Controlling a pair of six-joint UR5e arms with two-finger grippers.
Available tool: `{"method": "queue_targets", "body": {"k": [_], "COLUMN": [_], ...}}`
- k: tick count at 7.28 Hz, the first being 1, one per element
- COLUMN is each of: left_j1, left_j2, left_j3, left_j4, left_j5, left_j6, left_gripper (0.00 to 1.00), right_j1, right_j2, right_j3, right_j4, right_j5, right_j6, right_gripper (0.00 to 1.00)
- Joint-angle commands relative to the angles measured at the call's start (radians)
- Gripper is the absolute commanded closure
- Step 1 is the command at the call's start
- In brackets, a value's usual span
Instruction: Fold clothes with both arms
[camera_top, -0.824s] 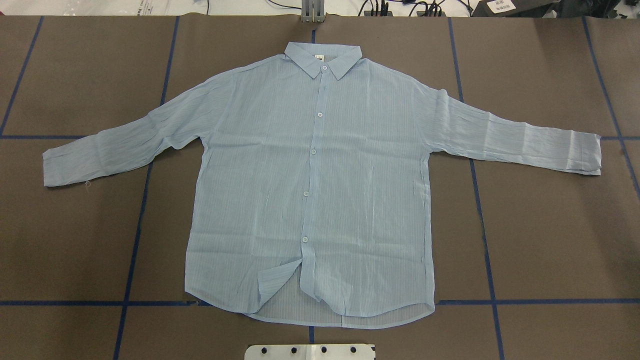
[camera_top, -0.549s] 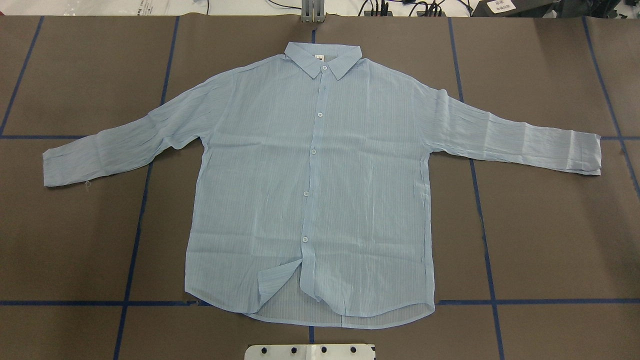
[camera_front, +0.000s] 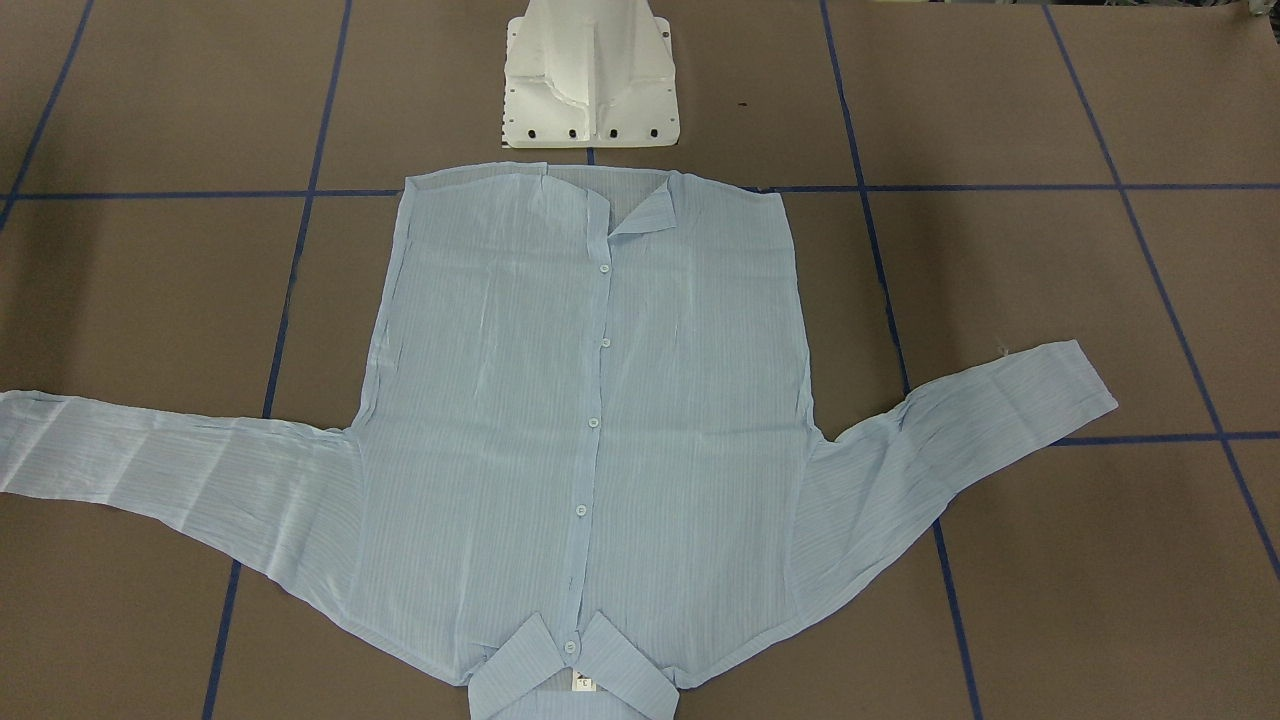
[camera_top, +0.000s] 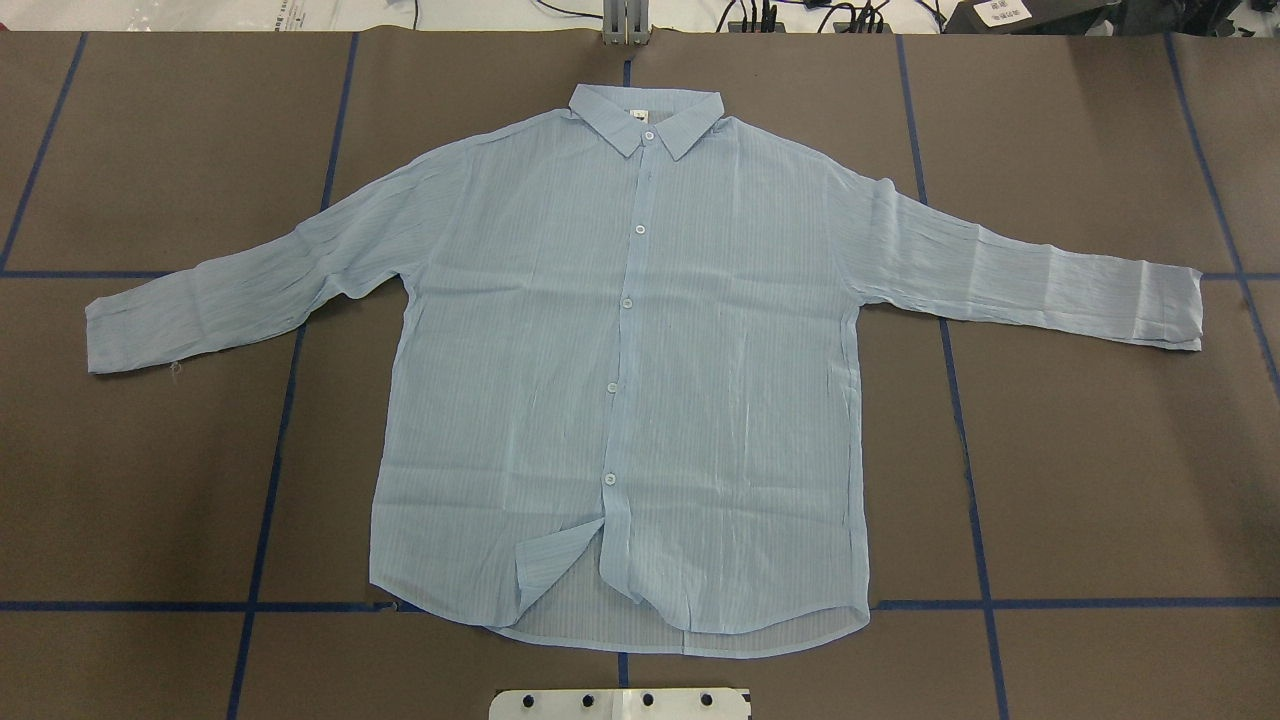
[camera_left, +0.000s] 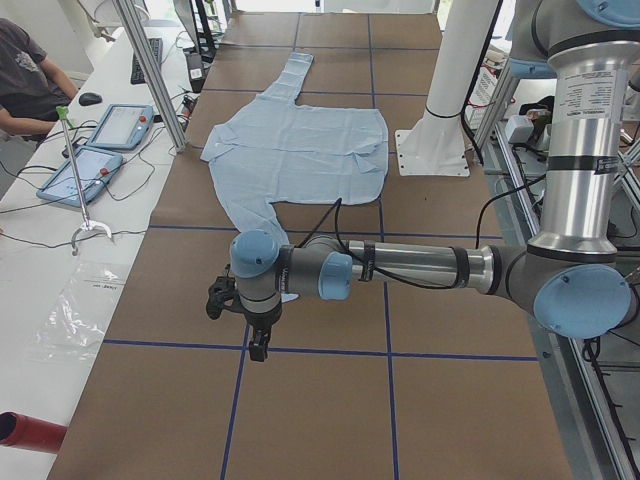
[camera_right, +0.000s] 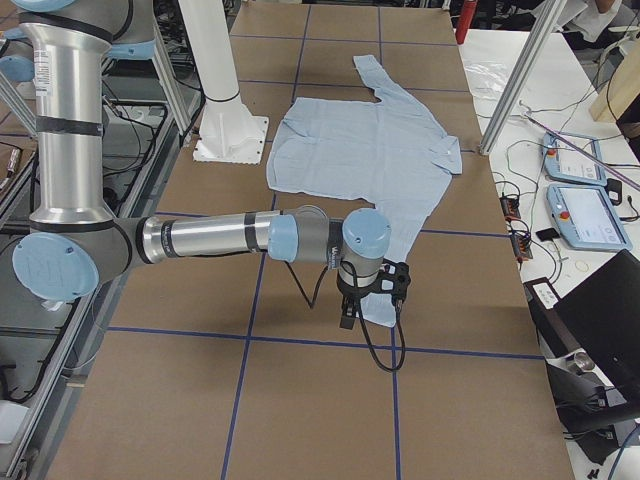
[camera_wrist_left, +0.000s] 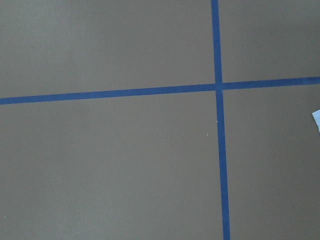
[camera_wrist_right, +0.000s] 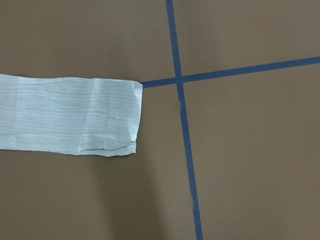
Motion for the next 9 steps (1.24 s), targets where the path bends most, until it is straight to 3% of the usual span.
{"method": "queue_targets", "body": {"k": [1, 2, 3, 4, 5, 6, 9], "left_j1": [0.01, 0.012, 0.012, 0.012, 0.013, 0.012, 0.012], "left_j2": [-0.024, -0.015, -0.018, -0.024, -0.024, -0.024, -0.024], "left_j3": [-0.031, -0.041, -0.032, -0.032, -0.023, -0.008, 0.011], "left_j4": [-0.015, -0.067, -0.119, -0.147, -0.15, -0.152, -0.173], "left_j5": [-0.016, -0.071, -0.135, -0.136, -0.127, -0.128, -0.128], "left_j6": [0.009, 0.003, -0.005, -0.005, -0.005, -0.002, -0.003], "left_gripper": [0.0, 0.0, 0.0, 0.0, 0.0, 0.0, 0.0], "right_j1": [-0.01, -0.024, -0.047, -0.079, -0.143, -0.214, -0.306], "right_j2": [0.02, 0.047, 0.049, 0.052, 0.053, 0.053, 0.118], "right_j3": [-0.03, -0.114, -0.204, -0.274, -0.329, -0.374, -0.455], "right_j4": [0.016, 0.106, 0.257, 0.467, 0.683, 0.796, 0.816], "right_j5": [0.024, 0.036, 0.044, 0.04, -0.005, -0.088, -0.117], "right_j6": [-0.001, 0.006, 0.047, 0.178, 0.337, 0.436, 0.446], "right_gripper": [0.0, 0.0, 0.0, 0.0, 0.0, 0.0, 0.0]}}
